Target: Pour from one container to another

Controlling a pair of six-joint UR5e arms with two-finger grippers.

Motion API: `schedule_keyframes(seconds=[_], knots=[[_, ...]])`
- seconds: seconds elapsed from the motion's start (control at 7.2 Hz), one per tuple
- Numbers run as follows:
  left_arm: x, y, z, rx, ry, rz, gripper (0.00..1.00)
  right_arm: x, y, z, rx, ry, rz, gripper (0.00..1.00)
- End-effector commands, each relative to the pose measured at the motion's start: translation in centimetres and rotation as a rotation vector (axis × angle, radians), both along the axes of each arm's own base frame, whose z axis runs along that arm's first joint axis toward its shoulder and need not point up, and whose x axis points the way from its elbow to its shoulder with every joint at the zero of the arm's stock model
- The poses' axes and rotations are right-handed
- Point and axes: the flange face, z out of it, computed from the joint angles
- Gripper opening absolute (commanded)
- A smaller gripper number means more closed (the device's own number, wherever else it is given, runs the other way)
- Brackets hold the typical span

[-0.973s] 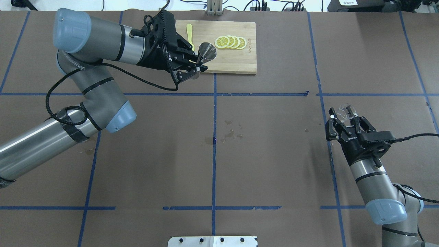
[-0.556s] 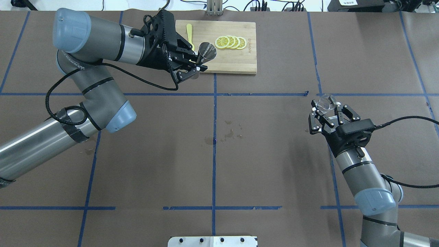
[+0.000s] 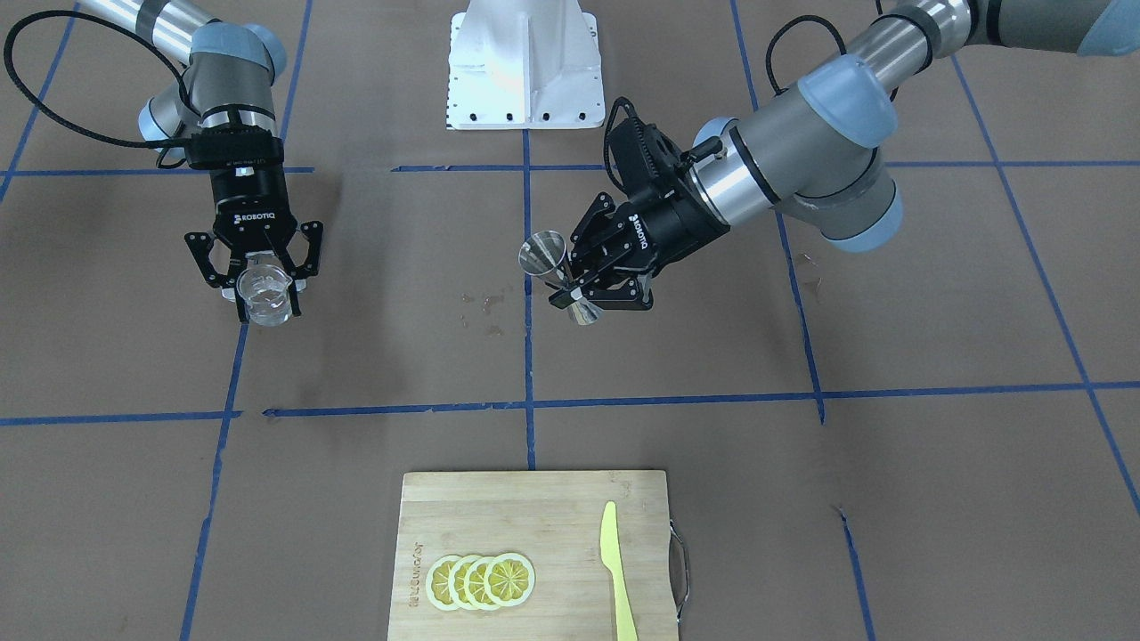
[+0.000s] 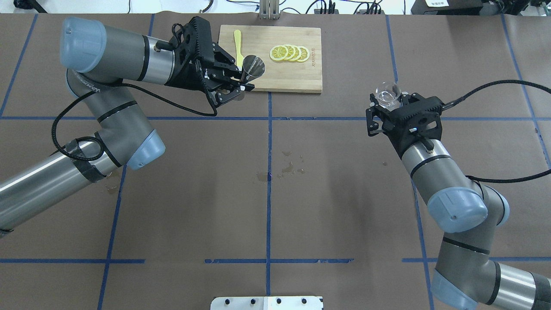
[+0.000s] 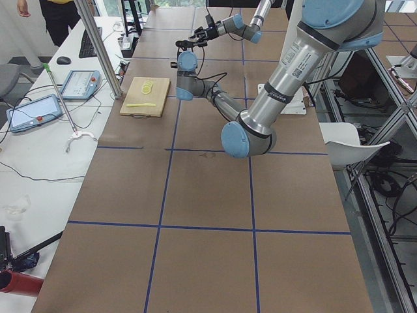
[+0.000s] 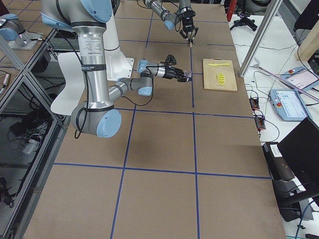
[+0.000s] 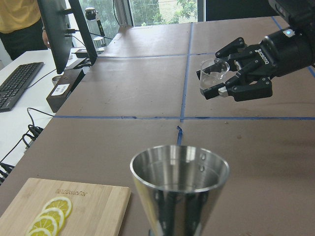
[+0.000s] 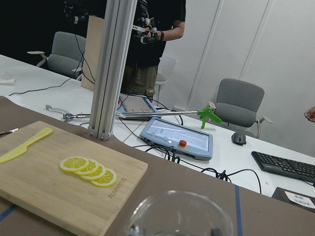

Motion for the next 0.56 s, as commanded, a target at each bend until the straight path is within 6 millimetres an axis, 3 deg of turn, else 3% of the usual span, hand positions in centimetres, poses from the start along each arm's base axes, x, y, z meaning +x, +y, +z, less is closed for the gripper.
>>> schedule_keyframes(seconds=[0.0,0.14,0.42], knots=[[0.0,0.1,0.6,-0.002,0.001,-0.008,0.0,0.7,-0.2,-8.0,-0.02,0.038,-0.003,0.0],[0.1,0.1,0.4,-0.003,0.005,-0.024,0.0,0.1,-0.6,-11.4,-0.024,0.063,0.014,0.0],[0.3,0.2,0.2,-0.021,0.013,-0.026,0.0,-0.6,-1.2,-15.2,0.005,0.168,0.052,0.0]])
